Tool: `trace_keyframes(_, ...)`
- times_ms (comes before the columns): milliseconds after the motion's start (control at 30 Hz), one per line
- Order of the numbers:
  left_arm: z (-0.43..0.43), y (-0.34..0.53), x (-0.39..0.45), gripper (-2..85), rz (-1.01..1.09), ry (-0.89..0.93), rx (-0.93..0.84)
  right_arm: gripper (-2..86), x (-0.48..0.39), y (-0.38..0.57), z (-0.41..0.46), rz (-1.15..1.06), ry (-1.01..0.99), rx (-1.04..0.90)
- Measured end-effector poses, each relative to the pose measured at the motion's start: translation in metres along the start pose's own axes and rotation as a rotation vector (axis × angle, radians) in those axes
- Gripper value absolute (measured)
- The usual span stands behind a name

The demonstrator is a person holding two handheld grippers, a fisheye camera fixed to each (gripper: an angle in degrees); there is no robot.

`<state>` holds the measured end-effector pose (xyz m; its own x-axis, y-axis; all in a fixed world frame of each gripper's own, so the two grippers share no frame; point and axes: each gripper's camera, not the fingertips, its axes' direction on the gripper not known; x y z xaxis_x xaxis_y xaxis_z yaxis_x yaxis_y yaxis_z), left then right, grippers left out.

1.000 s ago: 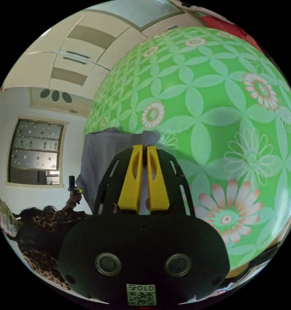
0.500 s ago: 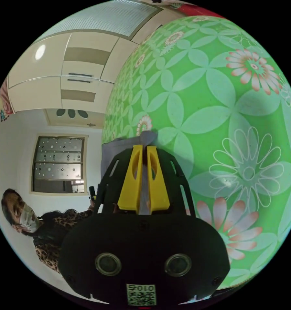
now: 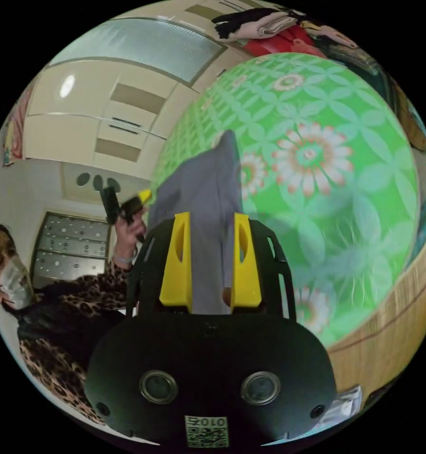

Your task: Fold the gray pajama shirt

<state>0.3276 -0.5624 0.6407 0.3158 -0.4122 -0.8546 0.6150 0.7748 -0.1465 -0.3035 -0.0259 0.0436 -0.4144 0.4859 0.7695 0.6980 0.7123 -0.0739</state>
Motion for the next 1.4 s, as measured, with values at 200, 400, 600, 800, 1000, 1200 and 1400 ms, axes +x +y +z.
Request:
trace_keyframes(200,0.111,-0.071,-0.015,-0.3,-0.024,-0.022,-0.171,13.0,0.007,0.068,0.008,0.120,0.108,-0.026)
trace_keyframes(400,0.121,-0.079,-0.042,-0.4,-0.135,-0.143,-0.110,3.9,0.021,0.075,0.029,0.089,0.089,-0.063)
trace_keyframes(600,0.132,-0.085,-0.052,-0.4,-0.148,-0.077,-0.096,4.1,0.050,0.066,0.026,0.158,0.024,-0.018)
trace_keyframes(800,0.081,-0.080,-0.044,-0.3,-0.064,0.090,-0.018,12.5,0.065,0.088,0.000,0.182,-0.123,0.069)
trace_keyframes(1000,0.008,-0.063,-0.071,-0.3,-0.093,-0.010,-0.023,13.9,0.087,0.129,0.019,0.329,-0.226,0.119)
trace_keyframes(1200,-0.014,-0.011,-0.051,-0.2,-0.098,-0.039,-0.001,13.6,0.099,0.106,0.031,0.328,-0.246,0.218)
trace_keyframes(1400,-0.016,0.052,-0.041,-0.1,-0.162,-0.020,0.005,8.8,0.109,0.081,0.056,0.358,-0.252,0.215)
